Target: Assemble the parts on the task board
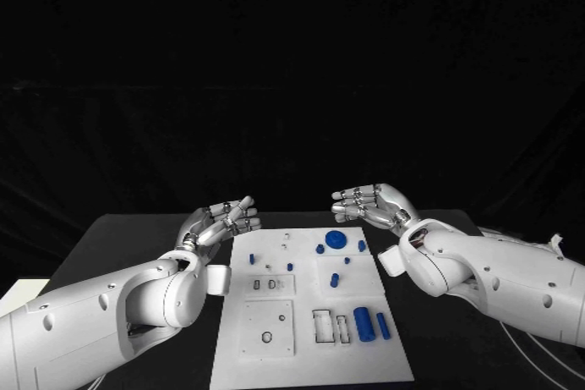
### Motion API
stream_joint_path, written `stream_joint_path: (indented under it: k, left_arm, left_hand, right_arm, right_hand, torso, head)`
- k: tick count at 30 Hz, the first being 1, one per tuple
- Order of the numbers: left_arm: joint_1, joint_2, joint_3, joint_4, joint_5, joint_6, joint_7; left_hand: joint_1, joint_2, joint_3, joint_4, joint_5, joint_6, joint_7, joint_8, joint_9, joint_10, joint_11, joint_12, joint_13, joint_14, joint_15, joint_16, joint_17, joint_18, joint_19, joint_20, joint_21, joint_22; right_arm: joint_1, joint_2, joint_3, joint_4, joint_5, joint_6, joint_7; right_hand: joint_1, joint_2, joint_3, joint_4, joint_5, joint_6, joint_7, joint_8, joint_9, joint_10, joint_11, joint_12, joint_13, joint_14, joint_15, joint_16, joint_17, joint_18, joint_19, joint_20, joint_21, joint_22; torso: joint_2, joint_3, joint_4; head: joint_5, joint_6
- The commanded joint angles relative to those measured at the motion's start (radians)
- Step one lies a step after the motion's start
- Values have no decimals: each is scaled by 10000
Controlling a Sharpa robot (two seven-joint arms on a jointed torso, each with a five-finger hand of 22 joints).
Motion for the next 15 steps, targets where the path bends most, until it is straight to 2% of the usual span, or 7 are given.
stream_joint_path:
  k: [1,6,8,10,12,14,15]
  left_arm:
    - [45,-175,13,359,380,587,-168]
    - [117,-513,28,900,416,769,-293]
    - [159,-621,41,1131,425,795,-326]
    - [193,-707,58,1333,436,802,-341]
    - [219,-812,84,1569,451,803,-352]
    - [240,-914,116,1812,462,771,-394]
    - [249,-957,133,1916,466,747,-414]
  left_hand:
    - [364,125,-14,-323,-31,917,-12,43,-5,1050,-272,36,9,1023,-304,134,122,222,1119,-229,305,-10]
    - [409,63,-34,-439,-39,1022,-53,-53,-22,1199,-323,-66,6,1315,-384,139,202,221,1381,-311,350,-43]
    - [397,49,-48,-444,-43,1025,-51,-68,-25,1206,-322,-82,4,1323,-384,127,207,219,1400,-315,350,-49]
    - [369,33,-79,-458,-45,1031,-40,-113,-29,1210,-309,-136,1,1247,-358,33,193,205,1387,-307,308,-85]
    - [343,47,-111,-491,-45,1058,-22,-191,-31,1229,-281,-232,1,1081,-304,-158,152,193,1296,-267,192,-170]
    - [331,51,-123,-502,-44,1064,-13,-220,-31,1233,-271,-267,1,1034,-285,-219,138,190,1266,-250,153,-200]
    - [323,47,-133,-506,-45,1066,-6,-234,-32,1233,-265,-283,0,1017,-278,-244,132,190,1255,-243,137,-212]
  right_arm:
    - [131,-56,18,-76,-2339,71,-421]
    - [387,-112,67,-289,-4715,383,-931]
    - [490,-139,77,-359,-5764,439,-1111]
    - [575,-167,82,-359,-6538,524,-1358]
    - [689,-177,87,-342,-7345,688,-1740]
    - [813,-178,92,-308,-8152,911,-2294]
    - [865,-178,96,-288,-8487,1023,-2550]
  right_hand:
    - [332,-35,262,-474,-97,835,-267,-83,39,1156,-389,7,40,2067,-662,522,314,73,1708,-700,862,267]
    - [370,-251,325,-803,227,1441,-547,12,83,1996,-777,49,77,3911,-1209,1539,982,70,3201,-1424,2077,848]
    - [255,-296,367,-862,442,1768,-750,17,93,2417,-968,0,82,3972,-1449,2859,1734,41,3754,-1660,2794,1235]
    - [151,-298,443,-879,454,1852,-733,-61,78,2535,-1097,-124,71,3949,-1518,4032,2380,8,4022,-1716,3290,1519]
    - [-12,-350,541,-889,463,1903,-786,-149,67,2545,-1110,-264,62,4039,-1531,6766,4723,2,4342,-1780,3963,1916]
    - [-104,-381,668,-900,495,1922,-781,-191,63,2465,-1120,-273,55,4036,-1541,8323,6263,-54,4379,-1766,4527,2354]
    - [-177,-510,733,-940,479,1902,-816,-223,54,2395,-1115,-268,54,4028,-1484,9060,6995,-115,4439,-1789,5294,3176]
  torso:
    - [293,-8,85]
    - [592,-20,177]
    - [719,-59,234]
    - [822,-91,288]
    - [939,-108,326]
    - [1069,-117,366]
    - [1131,-119,389]
  head:
    - [-143,24]
    - [-286,75]
    - [-370,71]
    - [-413,117]
    - [-455,165]
    - [-480,209]
    - [-477,251]
